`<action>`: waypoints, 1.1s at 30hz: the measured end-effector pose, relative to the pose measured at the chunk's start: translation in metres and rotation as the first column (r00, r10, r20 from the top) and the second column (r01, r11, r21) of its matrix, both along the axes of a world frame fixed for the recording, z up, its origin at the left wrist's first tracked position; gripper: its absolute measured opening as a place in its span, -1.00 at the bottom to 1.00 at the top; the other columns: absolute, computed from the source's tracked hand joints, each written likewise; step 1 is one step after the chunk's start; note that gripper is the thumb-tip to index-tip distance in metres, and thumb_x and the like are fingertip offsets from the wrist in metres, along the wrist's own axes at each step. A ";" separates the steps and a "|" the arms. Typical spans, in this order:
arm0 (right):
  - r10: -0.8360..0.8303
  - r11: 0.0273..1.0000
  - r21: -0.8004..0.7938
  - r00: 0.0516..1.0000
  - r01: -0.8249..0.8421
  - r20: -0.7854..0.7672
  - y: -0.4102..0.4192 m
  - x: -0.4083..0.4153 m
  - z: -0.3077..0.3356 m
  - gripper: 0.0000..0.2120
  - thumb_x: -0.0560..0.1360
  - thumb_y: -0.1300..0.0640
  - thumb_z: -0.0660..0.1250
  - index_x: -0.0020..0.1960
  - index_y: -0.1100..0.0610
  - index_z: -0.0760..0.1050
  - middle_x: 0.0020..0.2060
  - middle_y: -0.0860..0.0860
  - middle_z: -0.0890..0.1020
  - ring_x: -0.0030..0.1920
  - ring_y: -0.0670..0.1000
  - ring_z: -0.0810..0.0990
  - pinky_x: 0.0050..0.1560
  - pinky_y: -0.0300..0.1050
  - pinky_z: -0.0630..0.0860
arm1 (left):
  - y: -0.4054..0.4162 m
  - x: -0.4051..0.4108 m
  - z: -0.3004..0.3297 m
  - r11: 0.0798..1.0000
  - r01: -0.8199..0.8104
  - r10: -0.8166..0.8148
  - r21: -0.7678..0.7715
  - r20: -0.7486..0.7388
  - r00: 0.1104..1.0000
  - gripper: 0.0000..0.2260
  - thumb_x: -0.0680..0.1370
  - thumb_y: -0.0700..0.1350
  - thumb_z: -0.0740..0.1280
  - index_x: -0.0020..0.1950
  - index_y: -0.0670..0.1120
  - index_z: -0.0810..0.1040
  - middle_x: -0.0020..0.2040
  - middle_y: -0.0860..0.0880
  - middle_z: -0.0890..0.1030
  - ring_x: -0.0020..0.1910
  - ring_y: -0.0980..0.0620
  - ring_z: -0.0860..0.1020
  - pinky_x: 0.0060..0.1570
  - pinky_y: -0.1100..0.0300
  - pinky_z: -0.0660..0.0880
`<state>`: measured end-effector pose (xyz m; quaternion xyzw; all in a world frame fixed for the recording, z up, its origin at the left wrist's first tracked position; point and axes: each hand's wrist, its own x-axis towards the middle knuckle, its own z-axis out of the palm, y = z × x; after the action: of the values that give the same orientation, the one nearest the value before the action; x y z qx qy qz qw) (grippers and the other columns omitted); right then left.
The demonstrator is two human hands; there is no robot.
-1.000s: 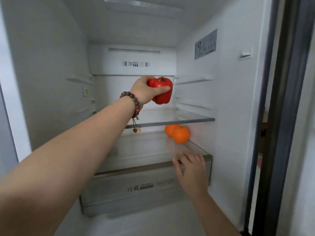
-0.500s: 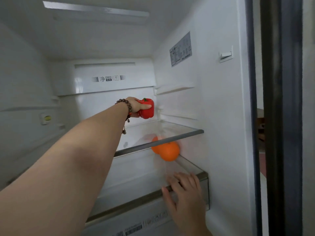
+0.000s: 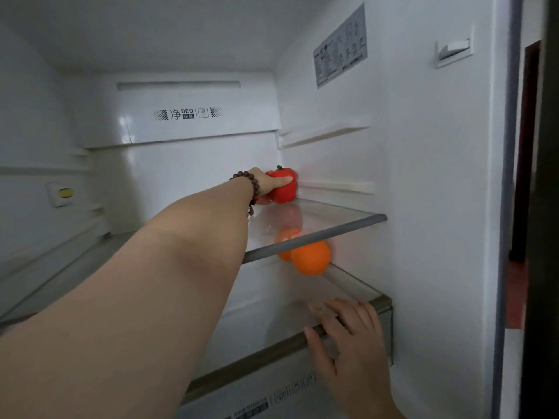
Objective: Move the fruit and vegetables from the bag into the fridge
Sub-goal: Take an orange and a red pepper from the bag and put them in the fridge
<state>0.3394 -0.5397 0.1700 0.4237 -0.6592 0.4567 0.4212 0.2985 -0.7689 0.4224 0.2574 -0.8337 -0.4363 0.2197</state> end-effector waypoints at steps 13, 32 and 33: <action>-0.029 0.990 0.137 0.998 0.021 0.060 0.010 0.007 0.007 -0.69 0.51 -0.11 0.19 0.00 0.04 0.60 -0.04 -0.01 0.60 0.04 0.06 0.53 0.18 0.08 0.39 | 0.054 0.053 0.032 0.916 -0.276 0.225 -0.291 -0.197 0.954 -0.31 0.51 0.23 0.22 0.50 -0.15 0.16 0.46 -0.11 0.29 0.09 -0.03 0.48 -0.07 0.22 0.43; -0.106 0.925 0.378 0.978 0.030 0.181 0.029 0.027 0.030 -0.57 0.50 -0.14 0.09 -0.04 0.11 0.63 -0.05 0.10 0.67 0.00 0.16 0.61 0.15 0.00 0.35 | 0.197 0.259 -0.117 0.855 -0.259 0.018 -0.448 -0.475 0.880 -0.51 0.54 0.03 0.30 0.44 -0.05 0.32 0.41 0.04 0.38 0.37 0.17 0.31 0.28 0.39 0.17; -0.103 0.915 0.404 0.975 0.014 0.197 0.033 0.032 0.031 -0.55 0.50 -0.14 0.09 -0.01 0.14 0.62 -0.01 0.14 0.66 0.04 0.19 0.60 0.15 0.03 0.38 | 0.197 0.266 -0.131 0.861 -0.236 0.009 -0.451 -0.450 0.893 -0.51 0.54 0.04 0.29 0.44 -0.06 0.32 0.41 0.02 0.38 0.38 0.15 0.31 0.31 0.37 0.19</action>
<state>0.3715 -0.5066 0.2011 0.4291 -0.7925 0.3423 0.2657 0.5647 -0.5714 0.2912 0.1431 -0.8287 -0.2391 0.4855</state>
